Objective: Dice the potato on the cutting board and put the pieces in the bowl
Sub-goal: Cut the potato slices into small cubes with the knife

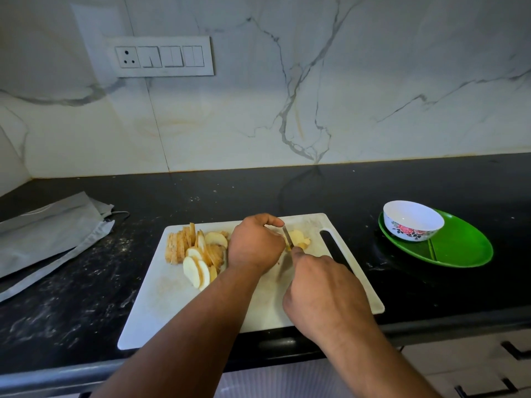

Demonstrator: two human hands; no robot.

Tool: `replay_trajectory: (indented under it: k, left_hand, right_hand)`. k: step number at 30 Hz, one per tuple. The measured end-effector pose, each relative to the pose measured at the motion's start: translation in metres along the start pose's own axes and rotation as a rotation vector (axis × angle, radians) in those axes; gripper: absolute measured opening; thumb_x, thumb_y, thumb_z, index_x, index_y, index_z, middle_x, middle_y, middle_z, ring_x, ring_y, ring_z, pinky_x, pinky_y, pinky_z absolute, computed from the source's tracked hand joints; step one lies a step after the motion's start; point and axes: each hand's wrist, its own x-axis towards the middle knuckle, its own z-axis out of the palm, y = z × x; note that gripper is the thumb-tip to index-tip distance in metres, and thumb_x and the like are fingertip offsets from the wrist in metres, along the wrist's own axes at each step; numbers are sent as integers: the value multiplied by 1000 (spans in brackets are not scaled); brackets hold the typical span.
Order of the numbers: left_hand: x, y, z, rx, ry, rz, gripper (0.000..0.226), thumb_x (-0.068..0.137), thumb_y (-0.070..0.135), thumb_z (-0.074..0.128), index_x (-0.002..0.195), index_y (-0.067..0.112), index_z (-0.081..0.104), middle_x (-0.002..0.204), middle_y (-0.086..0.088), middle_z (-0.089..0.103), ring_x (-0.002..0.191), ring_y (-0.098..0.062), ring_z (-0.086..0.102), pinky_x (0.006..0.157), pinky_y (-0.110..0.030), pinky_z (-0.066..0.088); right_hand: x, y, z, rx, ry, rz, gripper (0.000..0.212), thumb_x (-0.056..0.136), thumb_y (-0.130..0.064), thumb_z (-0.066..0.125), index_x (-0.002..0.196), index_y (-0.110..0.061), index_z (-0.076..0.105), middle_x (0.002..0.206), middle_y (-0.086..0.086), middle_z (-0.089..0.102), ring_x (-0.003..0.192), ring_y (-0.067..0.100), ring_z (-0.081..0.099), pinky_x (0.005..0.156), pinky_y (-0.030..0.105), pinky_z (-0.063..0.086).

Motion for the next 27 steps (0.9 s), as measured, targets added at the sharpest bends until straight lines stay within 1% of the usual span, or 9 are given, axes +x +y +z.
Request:
replay_trajectory:
  k: [4, 7, 9, 12, 15, 18, 21, 24, 27]
  left_hand:
    - [2, 0, 1, 37, -4, 22, 23, 87, 16, 71, 98, 36, 70, 85, 12, 72, 71, -7, 66, 54, -18, 42]
    - [2, 1, 1, 75, -9, 34, 17, 87, 19, 72, 94, 34, 69, 88, 12, 71, 78, -9, 65, 60, -20, 45]
    - [1, 2, 2, 96, -10, 44, 12, 87, 21, 72, 91, 33, 69, 88, 12, 70, 79, -9, 64, 60, -19, 43]
    - [-1, 1, 5, 113, -13, 62, 14, 88, 18, 69, 83, 31, 68, 83, 13, 68, 75, -9, 61, 57, -19, 40]
    - [-1, 2, 5, 126, -5, 67, 19, 86, 14, 65, 78, 30, 67, 81, 13, 68, 75, -9, 61, 60, -21, 42]
    - [0, -1, 7, 115, 2, 68, 20, 87, 13, 66, 78, 30, 68, 81, 12, 70, 75, -11, 66, 64, -23, 51]
    - [1, -3, 7, 104, 12, 73, 16, 94, 19, 66, 90, 35, 70, 87, 12, 71, 73, -12, 68, 66, -25, 56]
    - [0, -4, 7, 28, 15, 75, 27, 100, 21, 61, 120, 37, 69, 102, 11, 71, 71, -7, 66, 56, -13, 46]
    - [-4, -4, 3, -37, 33, 74, 30, 99, 22, 65, 125, 36, 69, 92, 13, 75, 67, -4, 66, 49, -5, 38]
  right_hand:
    - [2, -1, 2, 2, -34, 10, 46, 94, -21, 45, 139, -25, 44, 89, -5, 57, 69, 14, 45, 62, 25, 39]
    - [4, -1, 2, 0, -63, -2, 46, 95, -21, 46, 141, -24, 42, 101, -2, 62, 81, 16, 57, 66, 27, 42]
    - [1, -1, 1, -1, -79, -1, 52, 95, -20, 46, 146, -23, 37, 104, -1, 63, 82, 16, 57, 66, 27, 43]
    - [-6, 2, -2, 2, -88, 15, 58, 92, -19, 48, 148, -24, 34, 97, -3, 61, 74, 14, 47, 63, 26, 41]
    - [-20, 4, -9, 2, -112, 10, 59, 89, -21, 50, 146, -26, 37, 82, -5, 48, 70, 15, 46, 59, 25, 40]
    - [-37, 8, -17, 11, -136, 12, 63, 88, -25, 52, 148, -29, 34, 77, -7, 41, 70, 15, 45, 60, 25, 40]
    - [-48, 15, -20, 62, -135, 24, 66, 91, -30, 51, 152, -32, 27, 77, -9, 42, 73, 12, 48, 64, 24, 45]
    - [-52, 21, -21, 172, -99, 79, 63, 93, -32, 48, 152, -39, 26, 82, -10, 46, 76, 11, 48, 68, 21, 45]
    - [-50, 28, -21, 224, -53, 116, 61, 92, -30, 45, 150, -41, 31, 92, -8, 62, 78, 11, 56, 70, 21, 50]
